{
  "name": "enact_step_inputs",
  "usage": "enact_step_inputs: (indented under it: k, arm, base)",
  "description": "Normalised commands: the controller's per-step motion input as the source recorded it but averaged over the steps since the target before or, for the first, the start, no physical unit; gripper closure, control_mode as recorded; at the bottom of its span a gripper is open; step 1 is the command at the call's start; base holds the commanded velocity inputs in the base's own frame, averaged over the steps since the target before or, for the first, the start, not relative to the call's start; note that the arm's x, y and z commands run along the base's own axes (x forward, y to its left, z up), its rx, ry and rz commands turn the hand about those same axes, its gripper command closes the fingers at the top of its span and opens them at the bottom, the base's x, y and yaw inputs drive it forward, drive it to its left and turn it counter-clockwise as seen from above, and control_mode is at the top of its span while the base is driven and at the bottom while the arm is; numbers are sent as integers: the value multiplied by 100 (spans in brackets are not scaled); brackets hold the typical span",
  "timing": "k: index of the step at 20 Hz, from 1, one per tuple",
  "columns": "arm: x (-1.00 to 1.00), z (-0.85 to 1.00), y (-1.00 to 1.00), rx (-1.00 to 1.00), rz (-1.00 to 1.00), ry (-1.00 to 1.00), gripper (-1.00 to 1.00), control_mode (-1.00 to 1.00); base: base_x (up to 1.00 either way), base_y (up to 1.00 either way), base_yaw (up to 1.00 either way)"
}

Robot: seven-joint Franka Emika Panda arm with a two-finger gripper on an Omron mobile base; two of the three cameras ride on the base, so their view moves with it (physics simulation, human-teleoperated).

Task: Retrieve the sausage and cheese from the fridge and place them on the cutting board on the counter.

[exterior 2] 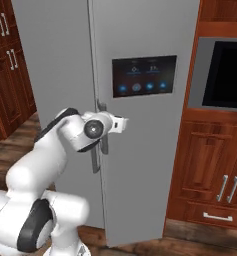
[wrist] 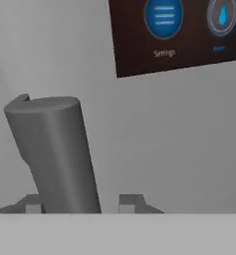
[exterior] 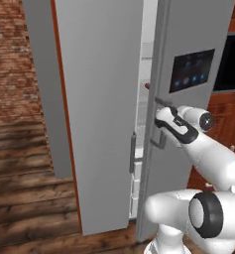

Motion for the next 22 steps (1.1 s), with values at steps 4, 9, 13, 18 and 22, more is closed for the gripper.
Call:
enact_step_inputs:
  k: [4, 9, 13, 18, 22]
  arm:
    - [-88, 18, -100, -31, 0, 20, 100, -100]
    - [-83, 17, -100, -32, 0, 21, 100, -100]
    - [-73, 10, -100, -30, 0, 22, 100, -100]
    - [-57, 0, -94, -8, 6, 7, 100, -100]
    - [-13, -10, -40, 6, 5, 0, -100, -100]
  base:
    - [0, 0, 0]
    - [0, 0, 0]
    - [0, 0, 0]
    - [0, 0, 0]
    - [0, 0, 0]
